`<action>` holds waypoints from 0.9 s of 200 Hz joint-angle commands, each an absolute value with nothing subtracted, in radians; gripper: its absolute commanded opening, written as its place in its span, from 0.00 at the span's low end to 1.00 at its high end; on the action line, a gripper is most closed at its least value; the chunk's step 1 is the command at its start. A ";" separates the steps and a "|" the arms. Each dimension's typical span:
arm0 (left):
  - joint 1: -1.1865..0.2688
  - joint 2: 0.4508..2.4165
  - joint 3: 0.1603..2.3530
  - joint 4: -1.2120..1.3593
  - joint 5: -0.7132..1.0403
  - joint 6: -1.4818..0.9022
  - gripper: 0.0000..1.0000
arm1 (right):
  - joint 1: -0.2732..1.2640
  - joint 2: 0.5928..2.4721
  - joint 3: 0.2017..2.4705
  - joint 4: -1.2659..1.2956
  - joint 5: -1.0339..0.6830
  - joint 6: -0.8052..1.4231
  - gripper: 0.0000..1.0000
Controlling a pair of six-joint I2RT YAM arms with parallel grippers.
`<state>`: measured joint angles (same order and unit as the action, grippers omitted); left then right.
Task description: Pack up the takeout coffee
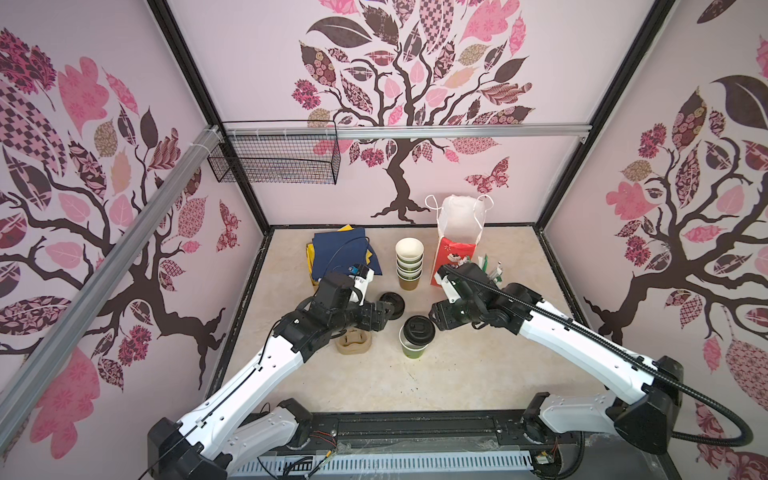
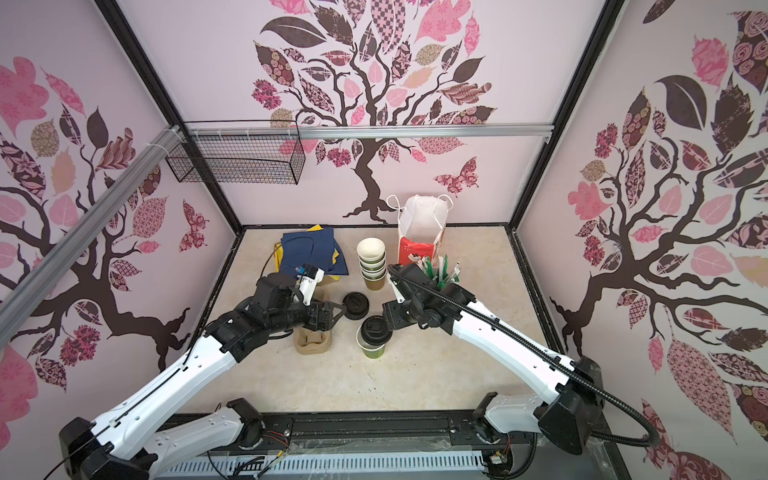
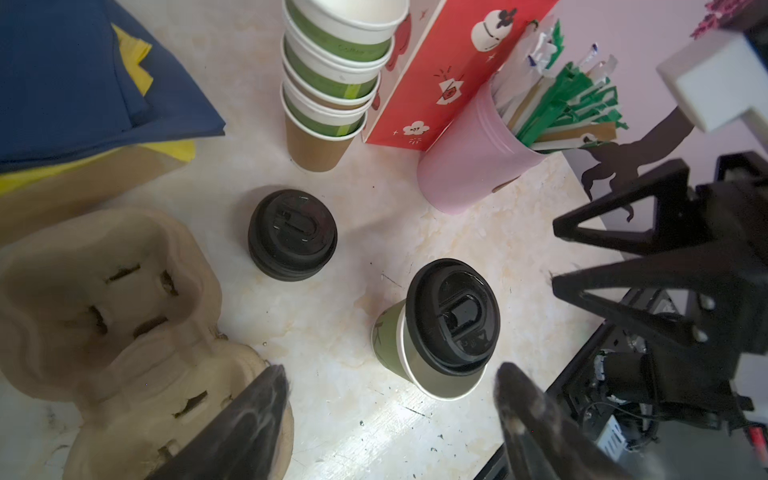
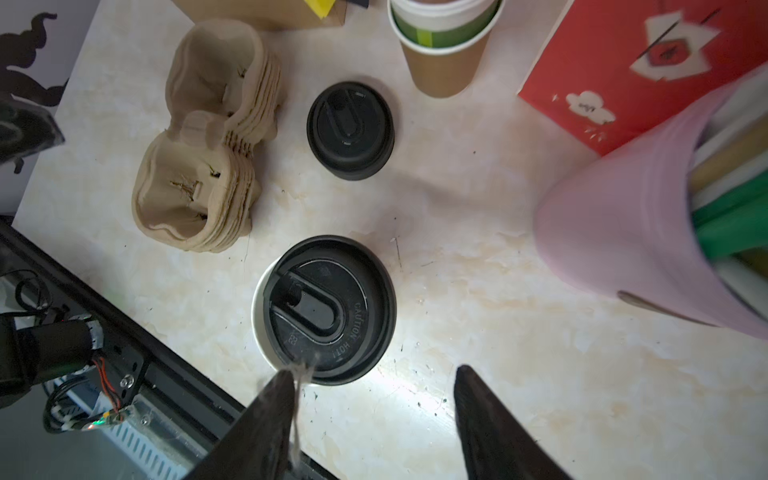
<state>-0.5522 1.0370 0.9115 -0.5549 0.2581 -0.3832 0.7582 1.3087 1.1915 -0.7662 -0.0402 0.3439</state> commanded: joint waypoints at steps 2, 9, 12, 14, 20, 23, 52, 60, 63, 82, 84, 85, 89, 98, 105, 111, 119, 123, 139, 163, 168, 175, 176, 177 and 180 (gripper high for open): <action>-0.473 1.056 0.856 -0.517 0.511 -0.433 0.80 | 0.750 1.347 1.224 -0.802 -0.128 0.342 0.62; -0.464 1.064 0.848 -0.517 0.539 -0.418 0.79 | 0.749 1.353 1.222 -0.794 -0.134 0.343 0.61; -0.461 1.066 0.844 -0.519 0.545 -0.409 0.79 | 0.749 1.356 1.222 -0.792 -0.137 0.341 0.61; -0.460 1.068 0.843 -0.520 0.547 -0.405 0.79 | 0.749 1.357 1.220 -0.791 -0.139 0.339 0.61; -0.457 1.074 0.840 -0.532 0.554 -0.388 0.78 | 0.749 1.364 1.220 -0.785 -0.144 0.336 0.60; -0.457 1.077 0.839 -0.535 0.556 -0.381 0.78 | 0.749 1.367 1.220 -0.783 -0.146 0.334 0.60; -0.456 1.099 0.815 -0.514 0.610 -0.343 0.75 | 0.748 1.395 1.221 -0.760 -0.141 0.321 0.58; -0.454 1.107 0.808 -0.506 0.625 -0.335 0.73 | 0.746 1.403 1.222 -0.756 -0.140 0.318 0.58; -0.455 1.110 0.806 -0.507 0.625 -0.327 0.73 | 0.746 1.407 1.224 -0.755 -0.138 0.317 0.58; -0.456 1.135 0.795 -0.518 0.633 -0.281 0.70 | 0.743 1.424 1.228 -0.746 -0.138 0.310 0.56; -0.456 1.137 0.795 -0.519 0.633 -0.277 0.70 | 0.743 1.425 1.228 -0.744 -0.139 0.310 0.56; -0.457 1.138 0.795 -0.520 0.632 -0.274 0.70 | 0.742 1.426 1.228 -0.743 -0.139 0.309 0.56; -0.457 1.144 0.795 -0.523 0.633 -0.264 0.69 | 0.743 1.429 1.229 -0.742 -0.140 0.308 0.56; -0.457 1.157 0.794 -0.526 0.633 -0.245 0.68 | 0.741 1.435 1.230 -0.737 -0.140 0.307 0.56; -0.457 1.166 0.793 -0.526 0.633 -0.235 0.66 | 0.740 1.441 1.229 -0.736 -0.140 0.305 0.55; -0.457 1.175 0.796 -0.528 0.634 -0.226 0.65 | 0.740 1.446 1.231 -0.736 -0.138 0.303 0.54; -0.456 1.186 0.797 -0.530 0.632 -0.217 0.64 | 0.740 1.452 1.233 -0.738 -0.138 0.300 0.54; -0.457 1.192 0.798 -0.530 0.631 -0.214 0.63 | 0.740 1.456 1.235 -0.738 -0.138 0.298 0.54; -0.457 1.206 0.798 -0.524 0.632 -0.207 0.61 | 0.739 1.467 1.240 -0.738 -0.137 0.294 0.53; -0.463 1.216 0.795 -0.523 0.624 -0.193 0.60 | 0.739 1.479 1.246 -0.735 -0.140 0.290 0.53; -0.464 1.218 0.793 -0.524 0.623 -0.192 0.60 | 0.738 1.482 1.246 -0.733 -0.143 0.290 0.53; -0.467 1.221 0.791 -0.520 0.623 -0.193 0.60 | 0.738 1.486 1.246 -0.731 -0.148 0.290 0.53; -0.467 1.221 0.791 -0.519 0.623 -0.192 0.59 | 0.739 1.486 1.246 -0.731 -0.148 0.290 0.53; -0.467 1.223 0.790 -0.519 0.623 -0.192 0.59 | 0.737 1.487 1.246 -0.730 -0.149 0.290 0.53; -0.467 1.223 0.789 -0.516 0.623 -0.194 0.59 | 0.738 1.488 1.247 -0.730 -0.151 0.289 0.53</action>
<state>-0.4606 1.2156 0.8207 -0.5327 0.6151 -0.2256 0.7437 1.4567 1.1927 -0.7284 -0.1352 0.3054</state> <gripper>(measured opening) 0.596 0.528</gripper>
